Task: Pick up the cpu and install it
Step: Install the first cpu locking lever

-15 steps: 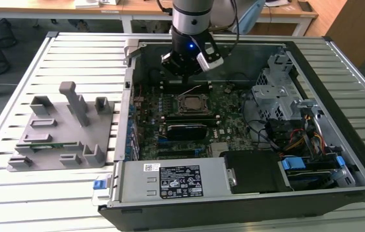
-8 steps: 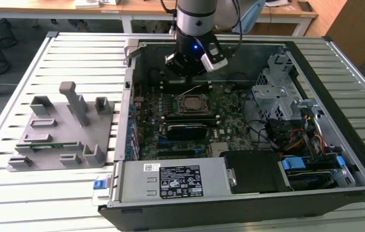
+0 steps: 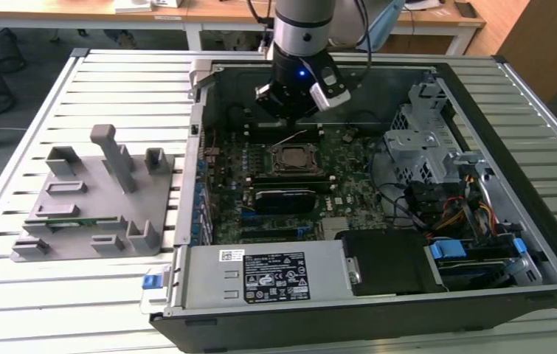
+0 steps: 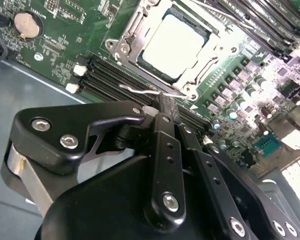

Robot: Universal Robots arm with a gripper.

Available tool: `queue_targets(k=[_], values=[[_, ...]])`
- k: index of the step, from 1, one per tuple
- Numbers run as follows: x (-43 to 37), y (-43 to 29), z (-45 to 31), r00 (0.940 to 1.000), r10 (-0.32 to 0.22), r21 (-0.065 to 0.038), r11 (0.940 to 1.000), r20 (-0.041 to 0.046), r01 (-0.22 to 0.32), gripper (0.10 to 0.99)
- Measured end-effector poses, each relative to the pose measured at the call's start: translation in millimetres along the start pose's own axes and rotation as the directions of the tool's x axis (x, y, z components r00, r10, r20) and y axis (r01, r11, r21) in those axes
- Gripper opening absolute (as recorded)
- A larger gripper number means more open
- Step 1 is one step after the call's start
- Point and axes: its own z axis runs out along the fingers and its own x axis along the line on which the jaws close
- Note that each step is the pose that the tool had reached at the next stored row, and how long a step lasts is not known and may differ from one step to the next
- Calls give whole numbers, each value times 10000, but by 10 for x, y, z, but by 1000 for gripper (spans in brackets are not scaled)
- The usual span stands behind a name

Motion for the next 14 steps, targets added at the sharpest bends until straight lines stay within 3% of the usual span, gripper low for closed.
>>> queue_targets(k=[14], values=[[-82,16,72,10000,-7,8,10000,2,7,106]])
